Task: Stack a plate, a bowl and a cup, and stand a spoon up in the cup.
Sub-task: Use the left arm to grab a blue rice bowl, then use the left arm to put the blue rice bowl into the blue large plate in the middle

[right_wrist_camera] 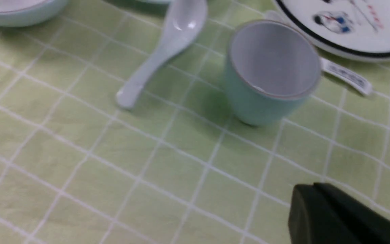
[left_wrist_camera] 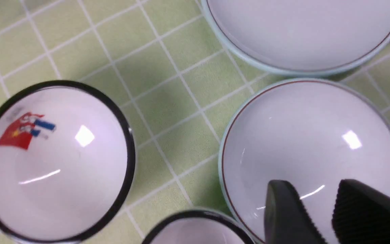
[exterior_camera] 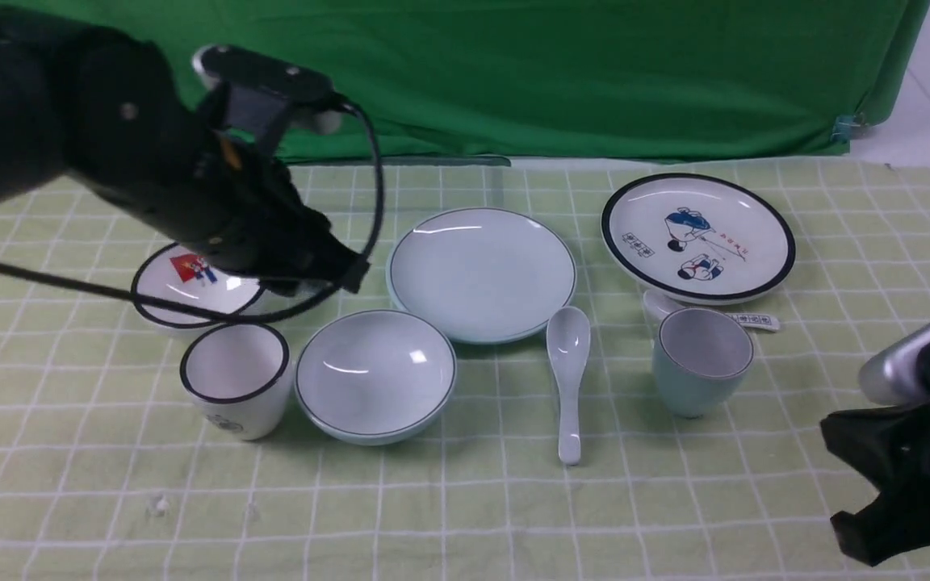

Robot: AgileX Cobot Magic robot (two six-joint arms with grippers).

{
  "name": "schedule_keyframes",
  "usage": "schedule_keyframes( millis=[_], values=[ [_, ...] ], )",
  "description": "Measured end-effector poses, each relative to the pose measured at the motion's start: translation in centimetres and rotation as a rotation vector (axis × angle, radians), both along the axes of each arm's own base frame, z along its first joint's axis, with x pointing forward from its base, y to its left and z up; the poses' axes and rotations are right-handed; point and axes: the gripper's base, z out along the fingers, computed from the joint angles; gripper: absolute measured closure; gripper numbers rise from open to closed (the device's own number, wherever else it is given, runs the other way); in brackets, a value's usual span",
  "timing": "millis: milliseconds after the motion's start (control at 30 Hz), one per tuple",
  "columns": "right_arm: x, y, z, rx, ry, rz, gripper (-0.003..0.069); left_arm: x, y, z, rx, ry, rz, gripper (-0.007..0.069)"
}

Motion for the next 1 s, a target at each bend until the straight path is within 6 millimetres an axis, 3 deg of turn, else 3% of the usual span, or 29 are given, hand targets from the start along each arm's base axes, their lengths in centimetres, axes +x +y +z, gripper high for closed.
schedule_keyframes(
  millis=[33,100,167,200,333,467,567,600,667,867,1000],
  values=[
    [0.0,0.1,0.0,-0.001,-0.003,0.007,0.0643,0.4,-0.2,-0.3,0.008,0.009,-0.005,0.0404],
    [-0.5,1.0,0.0,-0.022,-0.014,0.081,0.0641,2.3,-1.0,-2.9,0.079,0.094,-0.038,0.0274],
    [-0.7,1.3,0.0,-0.030,-0.019,0.103,0.0641,3.0,-1.2,-3.8,0.094,0.117,-0.044,0.0234],
    [-0.9,1.6,0.0,-0.044,-0.028,0.137,0.0639,4.2,-1.6,-5.6,0.115,0.148,-0.051,0.0169],
    [-0.9,1.8,0.1,-0.053,-0.040,0.152,0.0634,5.4,-2.1,-8.4,0.130,0.183,-0.060,0.0139],
    [-0.9,1.8,0.2,-0.052,-0.055,0.155,0.0623,5.7,-2.3,-10.0,0.149,0.213,-0.099,0.0244],
    [-0.8,1.9,0.3,-0.046,-0.071,0.155,0.0613,5.7,-2.2,-9.9,0.162,0.209,-0.116,0.0478],
    [-0.8,1.9,0.3,-0.045,-0.071,0.156,0.0613,5.7,-2.2,-9.9,0.162,0.207,-0.116,0.0491],
    [-0.8,1.9,0.3,-0.046,-0.071,0.156,0.0609,5.5,-2.2,-8.1,0.138,0.190,-0.115,0.0601],
    [-0.8,1.9,0.3,-0.046,-0.072,0.156,0.0609,6.1,-3.0,-3.6,0.028,0.021,-0.123,0.0636],
    [-0.6,2.0,0.2,-0.045,-0.075,0.154,0.0608,8.5,-4.1,-2.8,-0.112,-0.218,-0.064,0.0636]
  ],
)
